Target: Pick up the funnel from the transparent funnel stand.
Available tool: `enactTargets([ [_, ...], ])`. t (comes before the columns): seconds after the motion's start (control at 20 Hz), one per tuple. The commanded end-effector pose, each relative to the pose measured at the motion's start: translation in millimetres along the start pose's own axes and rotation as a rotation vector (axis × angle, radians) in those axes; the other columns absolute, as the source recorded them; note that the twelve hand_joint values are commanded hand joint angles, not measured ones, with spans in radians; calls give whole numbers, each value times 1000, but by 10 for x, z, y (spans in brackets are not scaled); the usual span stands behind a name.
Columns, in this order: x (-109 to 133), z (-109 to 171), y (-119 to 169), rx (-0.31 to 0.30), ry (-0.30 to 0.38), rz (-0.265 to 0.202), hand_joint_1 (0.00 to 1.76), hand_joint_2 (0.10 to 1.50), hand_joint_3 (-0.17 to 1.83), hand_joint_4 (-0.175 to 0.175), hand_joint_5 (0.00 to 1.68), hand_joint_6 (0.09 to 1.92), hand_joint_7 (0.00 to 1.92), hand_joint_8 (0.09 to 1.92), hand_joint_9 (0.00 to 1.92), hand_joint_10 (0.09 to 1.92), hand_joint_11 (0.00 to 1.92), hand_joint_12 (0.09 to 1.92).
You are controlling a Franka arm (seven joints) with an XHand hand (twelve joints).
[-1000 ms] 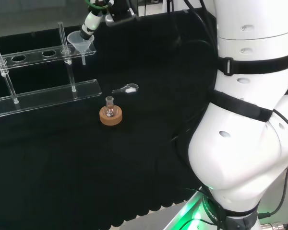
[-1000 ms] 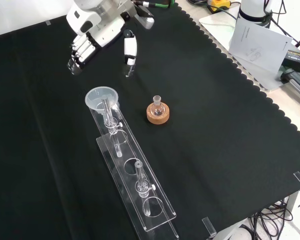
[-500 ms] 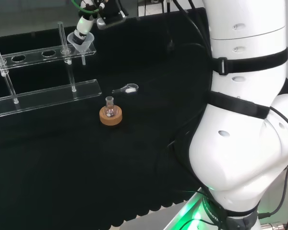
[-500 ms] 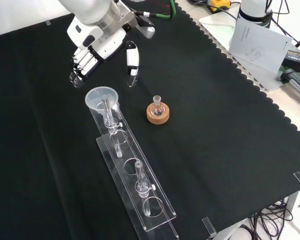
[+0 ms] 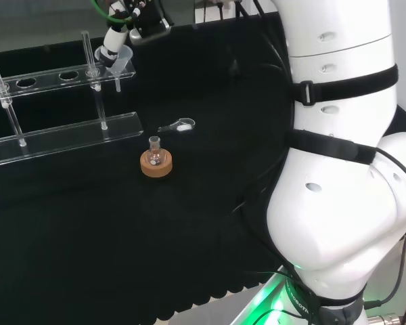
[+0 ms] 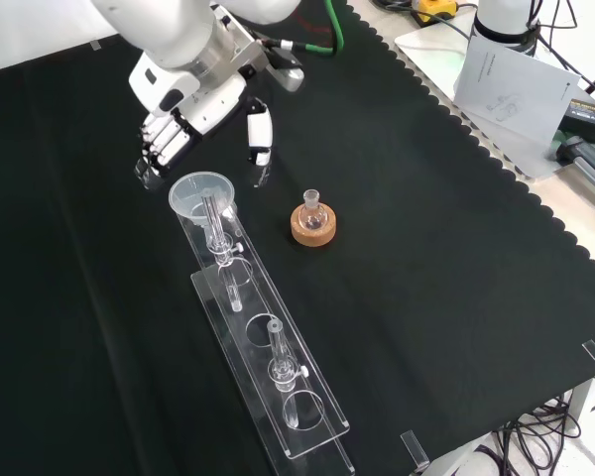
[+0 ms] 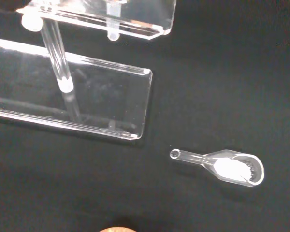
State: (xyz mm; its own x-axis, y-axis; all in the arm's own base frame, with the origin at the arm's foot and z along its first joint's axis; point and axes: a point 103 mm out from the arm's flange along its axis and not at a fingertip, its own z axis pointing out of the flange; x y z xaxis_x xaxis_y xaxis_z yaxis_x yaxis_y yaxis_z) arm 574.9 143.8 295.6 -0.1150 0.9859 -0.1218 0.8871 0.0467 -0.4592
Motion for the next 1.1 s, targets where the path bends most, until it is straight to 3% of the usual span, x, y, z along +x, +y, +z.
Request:
enactTargets([
  [0.05,12,68,79,12,13,-24,602,707,296,-28,37,87,0,210,4,881,174,1565],
  [0.2,-133,83,91,14,30,-39,602,703,304,-28,41,87,0,274,29,888,197,1558],
  [0.55,121,96,111,16,2,-52,594,702,317,-31,50,87,0,362,76,884,218,1549],
  [0.65,147,97,105,13,4,-51,593,702,318,-31,52,87,0,371,80,882,219,1548],
  [0.75,154,89,96,10,0,-22,591,703,320,-32,53,87,0,377,83,881,220,1547],
  [1.1,161,122,121,-2,0,-39,596,704,322,-33,57,87,0,379,85,878,223,1546],
])
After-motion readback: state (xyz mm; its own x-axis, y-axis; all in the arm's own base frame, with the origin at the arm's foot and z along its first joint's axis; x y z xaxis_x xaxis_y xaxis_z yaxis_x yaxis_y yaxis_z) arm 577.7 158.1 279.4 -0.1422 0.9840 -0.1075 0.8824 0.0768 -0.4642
